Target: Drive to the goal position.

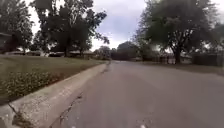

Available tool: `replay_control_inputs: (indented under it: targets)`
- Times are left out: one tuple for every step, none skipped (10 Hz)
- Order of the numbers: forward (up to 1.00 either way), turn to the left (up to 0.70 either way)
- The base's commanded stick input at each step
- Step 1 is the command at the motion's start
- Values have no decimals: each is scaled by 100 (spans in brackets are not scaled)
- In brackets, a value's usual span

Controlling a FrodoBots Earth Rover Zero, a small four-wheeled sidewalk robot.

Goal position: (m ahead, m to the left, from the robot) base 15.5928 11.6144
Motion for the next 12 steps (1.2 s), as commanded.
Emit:
replay_control_inputs:
  targets:
    - [70,0]
    - [70,0]
    - [70,0]
    - [70,0]
    - [70,0]
    - [70,0]
    - [70,0]
    - [70,0]
    - [70,0]
    - [70,0]
    - [70,0]
    - [70,0]
